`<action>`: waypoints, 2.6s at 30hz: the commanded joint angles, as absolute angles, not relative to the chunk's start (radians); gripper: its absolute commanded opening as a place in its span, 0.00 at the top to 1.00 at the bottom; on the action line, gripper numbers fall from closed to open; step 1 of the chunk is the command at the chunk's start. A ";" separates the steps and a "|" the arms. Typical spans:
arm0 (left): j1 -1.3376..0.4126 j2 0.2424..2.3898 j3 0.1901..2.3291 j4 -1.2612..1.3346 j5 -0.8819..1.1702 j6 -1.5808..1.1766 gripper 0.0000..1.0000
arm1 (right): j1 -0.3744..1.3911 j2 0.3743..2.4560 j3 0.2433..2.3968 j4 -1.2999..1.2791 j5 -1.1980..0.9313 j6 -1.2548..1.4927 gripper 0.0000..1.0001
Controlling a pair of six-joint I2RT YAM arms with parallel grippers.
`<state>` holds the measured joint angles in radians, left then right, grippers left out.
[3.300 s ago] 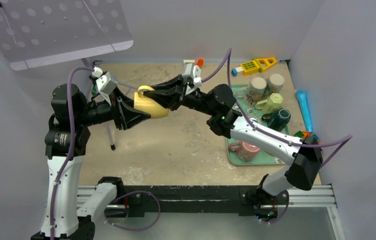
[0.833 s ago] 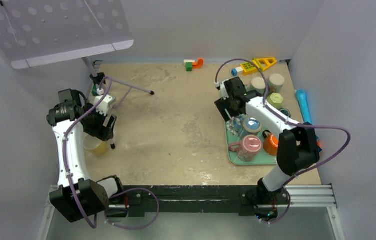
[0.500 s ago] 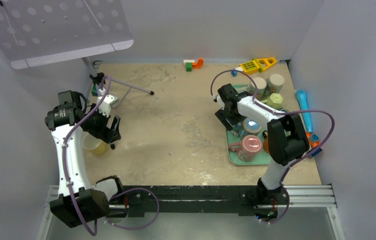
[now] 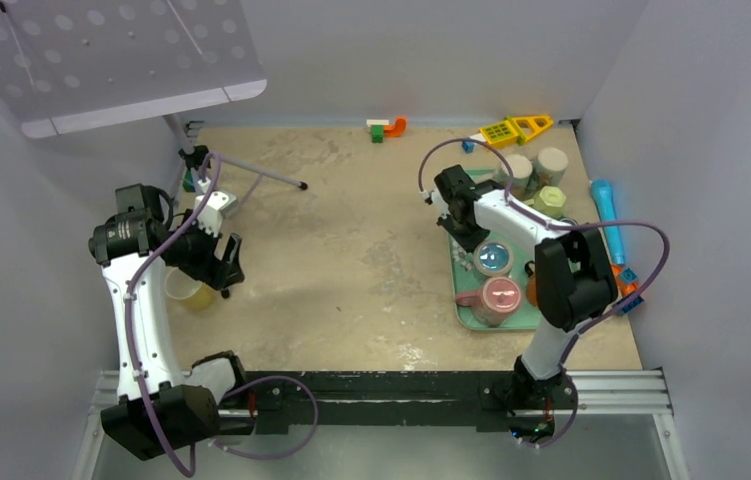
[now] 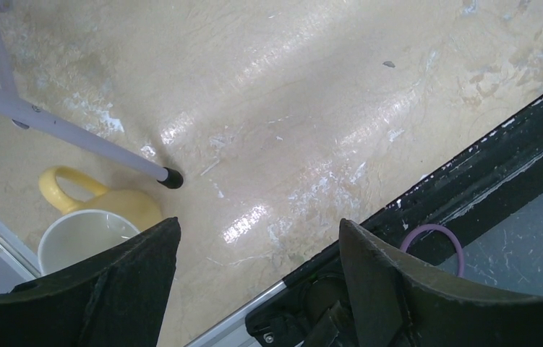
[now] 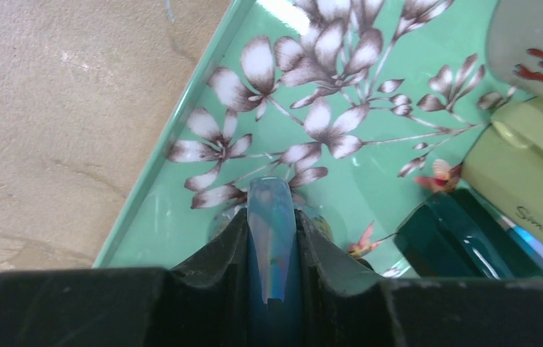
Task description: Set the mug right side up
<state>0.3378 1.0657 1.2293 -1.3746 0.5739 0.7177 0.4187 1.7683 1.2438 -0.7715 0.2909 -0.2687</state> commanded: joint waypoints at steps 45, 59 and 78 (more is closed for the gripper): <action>0.061 1.010 1.583 -1.086 1.250 0.184 0.00 | 0.725 1.156 1.192 0.382 -0.589 0.205 1.00; -0.110 1.129 1.536 -1.045 1.199 0.131 0.21 | 0.788 1.227 1.236 0.484 -0.630 0.266 1.00; -0.173 1.193 1.521 -1.274 0.743 0.350 1.00 | 0.786 1.275 1.226 0.257 -0.388 0.141 0.29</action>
<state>-0.1783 1.1702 1.5230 -1.1786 1.0523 0.2188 0.7868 1.2945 1.1660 0.3065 -0.5701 0.2070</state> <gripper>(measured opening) 0.059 0.601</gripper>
